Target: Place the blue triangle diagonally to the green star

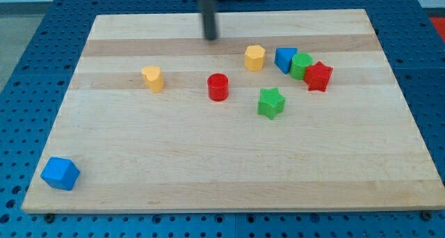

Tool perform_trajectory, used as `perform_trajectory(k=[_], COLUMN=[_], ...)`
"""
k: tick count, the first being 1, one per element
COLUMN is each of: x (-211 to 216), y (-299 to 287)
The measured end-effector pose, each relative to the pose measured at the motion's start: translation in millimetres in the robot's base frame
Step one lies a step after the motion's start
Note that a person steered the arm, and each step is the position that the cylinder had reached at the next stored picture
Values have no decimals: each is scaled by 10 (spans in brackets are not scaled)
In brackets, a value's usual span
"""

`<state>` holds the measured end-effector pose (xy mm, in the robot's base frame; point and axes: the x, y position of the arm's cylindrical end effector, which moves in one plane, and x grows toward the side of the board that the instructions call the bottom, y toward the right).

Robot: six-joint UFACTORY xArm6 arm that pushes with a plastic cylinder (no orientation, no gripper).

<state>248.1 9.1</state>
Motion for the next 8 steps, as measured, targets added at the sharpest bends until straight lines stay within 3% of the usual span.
perform_trajectory(k=[1, 2, 4, 8], x=[-39, 266, 1078, 1257], y=[1105, 1350, 1055, -113])
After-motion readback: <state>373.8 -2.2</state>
